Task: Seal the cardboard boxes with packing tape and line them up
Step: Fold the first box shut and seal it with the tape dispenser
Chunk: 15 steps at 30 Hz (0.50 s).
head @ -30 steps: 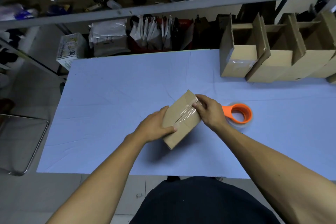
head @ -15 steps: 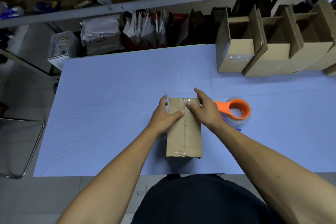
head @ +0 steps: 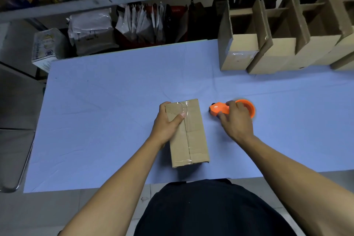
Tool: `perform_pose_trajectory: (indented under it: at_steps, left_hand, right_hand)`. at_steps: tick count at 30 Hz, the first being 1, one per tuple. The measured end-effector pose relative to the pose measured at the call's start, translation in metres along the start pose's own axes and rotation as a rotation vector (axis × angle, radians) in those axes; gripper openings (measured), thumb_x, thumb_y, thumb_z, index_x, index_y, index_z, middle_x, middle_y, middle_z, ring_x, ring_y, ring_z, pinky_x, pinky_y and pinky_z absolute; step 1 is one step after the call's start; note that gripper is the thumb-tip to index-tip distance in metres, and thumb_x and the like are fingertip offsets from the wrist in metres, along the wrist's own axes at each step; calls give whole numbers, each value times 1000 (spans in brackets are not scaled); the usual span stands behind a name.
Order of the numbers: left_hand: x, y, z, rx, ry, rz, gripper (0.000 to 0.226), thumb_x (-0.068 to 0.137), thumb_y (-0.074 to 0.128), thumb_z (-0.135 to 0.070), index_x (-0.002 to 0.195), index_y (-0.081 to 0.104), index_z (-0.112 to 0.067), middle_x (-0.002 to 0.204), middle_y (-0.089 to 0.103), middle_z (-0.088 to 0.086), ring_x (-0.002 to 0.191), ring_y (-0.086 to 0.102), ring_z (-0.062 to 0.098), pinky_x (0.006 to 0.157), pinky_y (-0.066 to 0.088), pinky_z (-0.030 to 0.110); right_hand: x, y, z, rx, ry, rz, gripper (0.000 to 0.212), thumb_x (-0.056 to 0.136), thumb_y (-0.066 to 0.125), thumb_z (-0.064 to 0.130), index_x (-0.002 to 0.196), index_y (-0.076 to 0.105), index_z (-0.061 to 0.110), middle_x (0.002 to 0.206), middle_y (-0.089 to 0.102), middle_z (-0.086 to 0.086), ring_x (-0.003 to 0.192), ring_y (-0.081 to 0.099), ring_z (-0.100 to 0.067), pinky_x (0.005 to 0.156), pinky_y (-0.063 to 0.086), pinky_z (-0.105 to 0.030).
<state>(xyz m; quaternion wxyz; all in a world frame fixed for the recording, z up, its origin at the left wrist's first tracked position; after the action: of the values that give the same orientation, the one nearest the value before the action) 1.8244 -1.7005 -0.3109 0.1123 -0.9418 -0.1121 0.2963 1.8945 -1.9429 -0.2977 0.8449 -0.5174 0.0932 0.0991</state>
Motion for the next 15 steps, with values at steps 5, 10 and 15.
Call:
perform_pose_trajectory:
  at_steps: [5, 10, 15]
  left_hand:
    - [-1, 1, 1, 5, 13, -14, 56, 85, 73, -44, 130, 40, -38, 117, 63, -17, 107, 63, 5, 91, 51, 30]
    - [3, -1, -1, 4, -84, -21, 57, 71, 71, -46, 118, 43, -33, 116, 64, -7, 101, 64, 11, 82, 54, 34]
    - [5, -9, -26, 51, -148, 38, 97, 69, 75, -51, 150, 27, -28, 133, 50, -11, 119, 55, 14, 88, 46, 31]
  right_hand:
    - [1, 17, -20, -199, 44, 160, 59, 81, 58, 0, 136, 37, -1, 101, 61, -25, 91, 58, -41, 62, 36, -37]
    - [19, -24, 6, 19, -41, 31, 22, 78, 49, 6, 100, 53, 7, 87, 60, -12, 80, 56, -37, 62, 37, -35]
    - [34, -77, 56, 221, -149, -10, 31, 77, 35, 36, 86, 56, 16, 71, 57, -2, 72, 52, -28, 56, 38, -31]
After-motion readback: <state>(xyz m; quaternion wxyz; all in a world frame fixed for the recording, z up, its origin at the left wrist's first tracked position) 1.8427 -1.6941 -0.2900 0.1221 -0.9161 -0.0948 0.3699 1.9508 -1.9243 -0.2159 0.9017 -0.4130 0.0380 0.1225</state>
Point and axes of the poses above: each hand's wrist, its own x-axis towards the middle knuckle, its own y-axis out of the palm, z = x × y, the point moved 7 cm from there along x, towards the middle knuckle
